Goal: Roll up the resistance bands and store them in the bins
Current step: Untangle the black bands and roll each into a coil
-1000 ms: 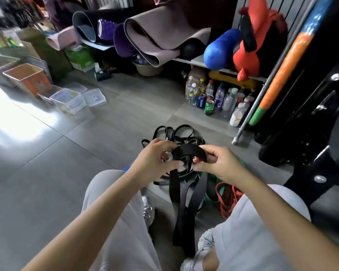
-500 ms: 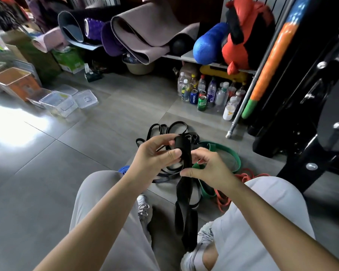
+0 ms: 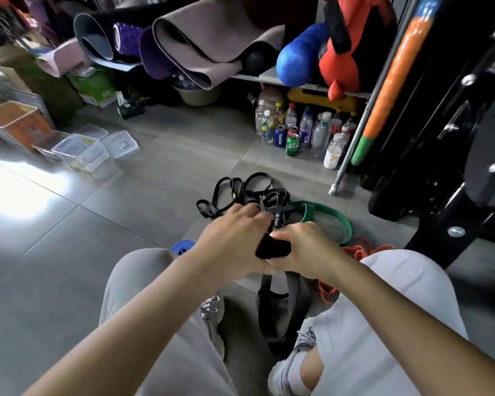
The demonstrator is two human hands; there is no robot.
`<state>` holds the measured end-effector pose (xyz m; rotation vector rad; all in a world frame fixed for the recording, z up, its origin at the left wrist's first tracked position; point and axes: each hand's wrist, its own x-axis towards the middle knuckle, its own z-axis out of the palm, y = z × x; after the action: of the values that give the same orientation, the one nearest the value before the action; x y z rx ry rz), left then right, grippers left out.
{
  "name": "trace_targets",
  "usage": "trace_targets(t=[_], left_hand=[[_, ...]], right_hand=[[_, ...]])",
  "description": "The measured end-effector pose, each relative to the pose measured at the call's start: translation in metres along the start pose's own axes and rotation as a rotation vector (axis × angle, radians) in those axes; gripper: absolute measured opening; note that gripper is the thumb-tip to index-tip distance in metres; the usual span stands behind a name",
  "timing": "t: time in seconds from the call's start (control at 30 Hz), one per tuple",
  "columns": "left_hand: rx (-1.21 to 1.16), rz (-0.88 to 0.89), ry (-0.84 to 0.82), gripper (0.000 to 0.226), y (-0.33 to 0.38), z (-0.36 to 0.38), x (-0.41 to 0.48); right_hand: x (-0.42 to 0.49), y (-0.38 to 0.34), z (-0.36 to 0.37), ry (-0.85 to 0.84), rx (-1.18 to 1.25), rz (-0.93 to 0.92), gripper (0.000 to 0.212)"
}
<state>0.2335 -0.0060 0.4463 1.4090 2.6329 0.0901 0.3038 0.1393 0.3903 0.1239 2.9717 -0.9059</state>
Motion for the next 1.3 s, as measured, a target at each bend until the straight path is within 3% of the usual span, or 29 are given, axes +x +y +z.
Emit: trace_targets(t=[0.07, 0.17, 0.4, 0.5, 0.63, 0.73, 0.93, 1.03, 1.1, 1.2, 1.3], left_hand=[[0.060, -0.029, -0.067, 0.049, 0.003, 0.008, 0.005], [-0.108, -0.048, -0.060, 0.020, 0.000, 0.015, 0.003], [-0.596, -0.145, 0.120, 0.017, -0.010, 0.016, -0.011], [-0.868, -0.214, 0.157, 0.022, -0.014, 0.013, -0.015], [-1.510, -0.231, 0.186, 0.018, -0.015, 0.014, -0.020], [-1.842, -0.260, 0.163, 0.017, -0.007, 0.020, -0.021], [-2.181, -0.282, 0.176, 0.020, 0.001, 0.033, -0.024], [-2.146, -0.328, 0.115, 0.021, -0.004, 0.040, -0.028], [-1.928, -0.336, 0.121, 0.031, -0.007, 0.041, -0.028], [-1.064, -0.209, 0.216, 0.053, -0.017, 0.028, -0.031], [-0.220, 0.051, 0.094, 0.057, -0.017, 0.012, -0.030]], right_hand=[[-0.003, -0.005, -0.003, 0.033, 0.013, 0.006, 0.019], [-0.012, -0.006, -0.010, 0.060, 0.169, -0.005, 0.017], [-0.024, 0.007, -0.012, 0.018, 0.733, 0.040, 0.033], [-0.027, 0.010, -0.003, 0.049, 0.770, 0.051, 0.035], [-0.032, 0.003, 0.015, 0.072, 0.867, 0.011, 0.039], [-0.029, -0.006, 0.019, 0.142, 0.953, -0.004, 0.033], [-0.026, -0.017, 0.025, 0.282, 1.026, -0.022, 0.032], [-0.027, -0.015, 0.026, 0.293, 0.947, -0.002, 0.027], [-0.027, -0.012, 0.026, 0.241, 0.896, 0.008, 0.023], [-0.028, -0.005, 0.025, 0.142, 0.717, 0.025, 0.021], [-0.025, -0.003, 0.023, 0.084, 0.459, -0.019, 0.024]])
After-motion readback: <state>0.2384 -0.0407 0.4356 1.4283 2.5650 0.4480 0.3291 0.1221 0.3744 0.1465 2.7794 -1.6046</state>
